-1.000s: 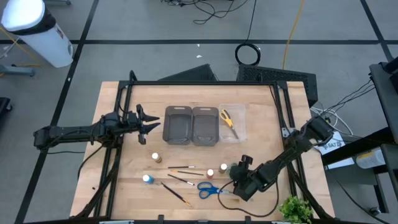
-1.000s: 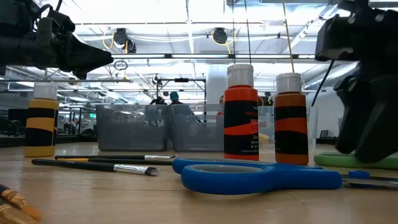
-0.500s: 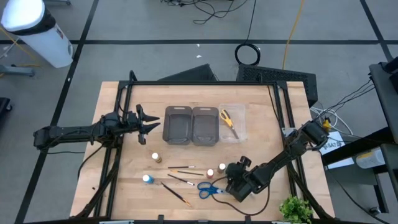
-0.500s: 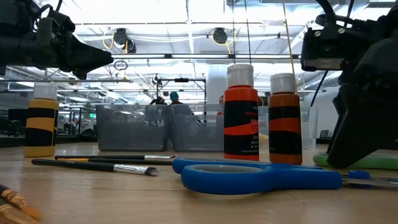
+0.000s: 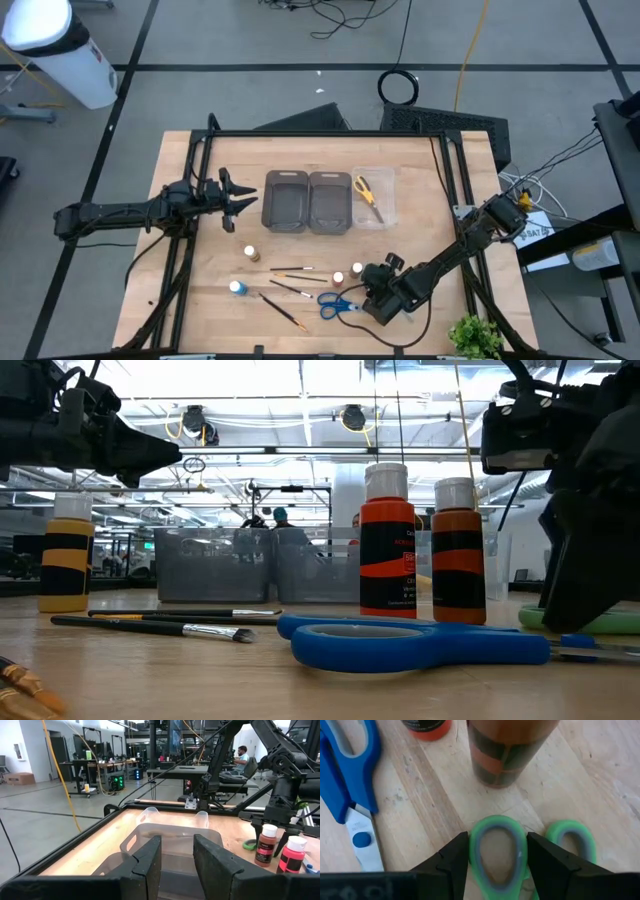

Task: Pick & Place Paint Supplies
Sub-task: Put the green scissors into the transparent bin

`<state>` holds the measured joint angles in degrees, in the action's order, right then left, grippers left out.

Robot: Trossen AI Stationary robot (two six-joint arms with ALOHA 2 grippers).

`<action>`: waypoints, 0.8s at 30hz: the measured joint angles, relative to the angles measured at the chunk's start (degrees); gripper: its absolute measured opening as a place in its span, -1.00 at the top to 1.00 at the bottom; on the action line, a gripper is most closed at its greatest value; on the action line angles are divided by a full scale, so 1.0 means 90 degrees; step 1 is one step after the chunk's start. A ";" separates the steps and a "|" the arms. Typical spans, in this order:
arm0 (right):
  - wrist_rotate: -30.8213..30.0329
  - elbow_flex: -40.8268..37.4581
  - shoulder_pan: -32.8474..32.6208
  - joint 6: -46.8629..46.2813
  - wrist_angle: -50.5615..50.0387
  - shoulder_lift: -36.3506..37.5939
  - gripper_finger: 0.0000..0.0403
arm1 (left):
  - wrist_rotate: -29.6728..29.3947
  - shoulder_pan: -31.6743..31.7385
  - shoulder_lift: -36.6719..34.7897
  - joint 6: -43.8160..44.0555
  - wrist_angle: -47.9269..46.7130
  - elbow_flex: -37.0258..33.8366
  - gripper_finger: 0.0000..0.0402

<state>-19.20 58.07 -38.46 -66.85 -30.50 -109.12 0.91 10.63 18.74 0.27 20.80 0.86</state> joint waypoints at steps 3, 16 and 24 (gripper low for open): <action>0.0002 0.0000 0.0000 -0.0049 0.0000 0.0000 0.20 | 0.0000 0.0002 -0.0001 0.0000 0.0001 0.0000 0.38; -0.1378 -0.0052 -0.0333 0.0034 -0.0221 0.1310 0.20 | 0.0002 0.0002 -0.0002 -0.0002 0.0002 0.0000 0.38; -0.3177 -0.0021 -0.0770 0.0225 -0.0046 0.2301 0.20 | 0.0005 0.0002 -0.0002 -0.0002 0.0002 0.0000 0.38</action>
<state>-47.80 57.88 -45.39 -64.83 -30.92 -88.41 0.95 10.66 18.72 0.25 20.82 0.86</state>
